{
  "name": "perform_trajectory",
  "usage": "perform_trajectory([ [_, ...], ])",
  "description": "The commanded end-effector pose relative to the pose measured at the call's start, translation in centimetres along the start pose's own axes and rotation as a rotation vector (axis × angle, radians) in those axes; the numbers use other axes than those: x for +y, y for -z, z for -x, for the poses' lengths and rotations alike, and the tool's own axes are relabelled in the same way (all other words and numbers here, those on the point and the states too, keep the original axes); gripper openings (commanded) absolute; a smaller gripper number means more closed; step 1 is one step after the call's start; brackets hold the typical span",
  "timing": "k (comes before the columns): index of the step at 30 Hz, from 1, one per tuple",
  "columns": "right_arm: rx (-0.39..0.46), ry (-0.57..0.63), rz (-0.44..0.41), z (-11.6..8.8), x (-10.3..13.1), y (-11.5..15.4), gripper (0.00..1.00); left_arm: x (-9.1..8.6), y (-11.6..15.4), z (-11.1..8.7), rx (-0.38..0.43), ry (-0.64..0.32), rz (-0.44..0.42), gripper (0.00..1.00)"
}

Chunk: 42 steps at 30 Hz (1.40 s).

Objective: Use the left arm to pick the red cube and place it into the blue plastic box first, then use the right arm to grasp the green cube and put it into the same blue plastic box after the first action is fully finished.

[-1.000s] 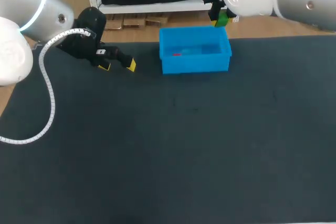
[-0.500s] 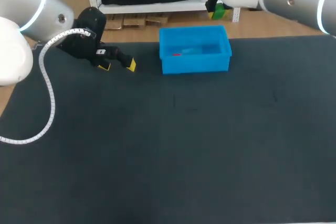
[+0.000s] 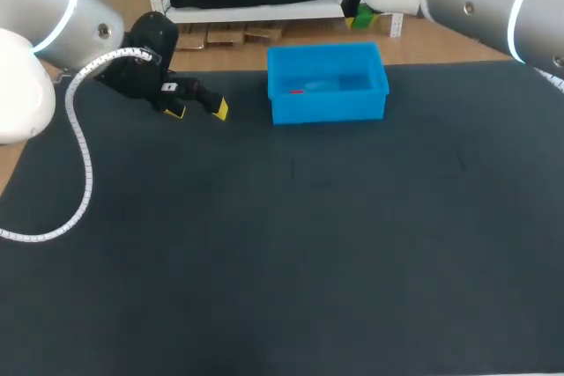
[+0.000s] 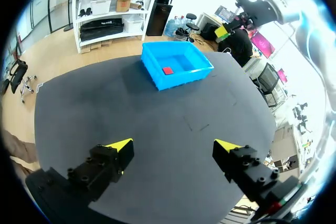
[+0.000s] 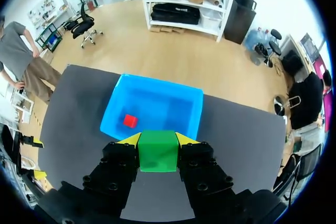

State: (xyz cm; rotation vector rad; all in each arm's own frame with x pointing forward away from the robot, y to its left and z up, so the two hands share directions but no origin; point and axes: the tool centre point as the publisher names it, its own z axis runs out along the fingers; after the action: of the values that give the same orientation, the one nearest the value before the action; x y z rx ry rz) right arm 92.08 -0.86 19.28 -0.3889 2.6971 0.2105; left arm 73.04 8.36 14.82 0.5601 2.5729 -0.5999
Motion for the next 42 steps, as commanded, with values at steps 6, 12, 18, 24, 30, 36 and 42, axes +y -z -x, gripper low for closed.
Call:
perform_trajectory([
  [6, -0.007, 0.034, -0.012, 1.2, 0.5, -1.1, 0.00, 0.0, 0.0, 0.0, -0.001, 0.000, -0.001, 1.00],
  [12, -0.014, 0.059, -0.017, 1.5, 0.9, -2.0, 0.00, 0.0, 0.0, 0.0, -0.001, 0.000, -0.001, 1.00],
  [18, -0.035, 0.068, 0.008, 1.6, 1.0, -2.9, 0.00, 0.0, 0.0, 0.0, -0.001, 0.000, -0.001, 1.00],
  [24, -0.054, 0.070, 0.023, 1.5, 0.9, -3.5, 0.00, 0.0, 0.0, 0.0, -0.001, 0.000, -0.001, 1.00],
  [30, -0.069, 0.070, 0.031, 1.5, 0.5, -4.1, 0.00, 0.0, 0.0, 0.0, -0.001, 0.000, -0.001, 1.00],
  [36, -0.090, 0.074, 0.045, 1.4, 0.3, -5.0, 0.00, 0.0, 0.0, 0.0, -0.001, 0.000, -0.001, 1.00],
  [42, -0.102, 0.077, 0.064, 1.2, 0.4, -6.1, 0.00, 0.0, 0.0, 0.0, -0.001, 0.000, -0.001, 1.00],
])
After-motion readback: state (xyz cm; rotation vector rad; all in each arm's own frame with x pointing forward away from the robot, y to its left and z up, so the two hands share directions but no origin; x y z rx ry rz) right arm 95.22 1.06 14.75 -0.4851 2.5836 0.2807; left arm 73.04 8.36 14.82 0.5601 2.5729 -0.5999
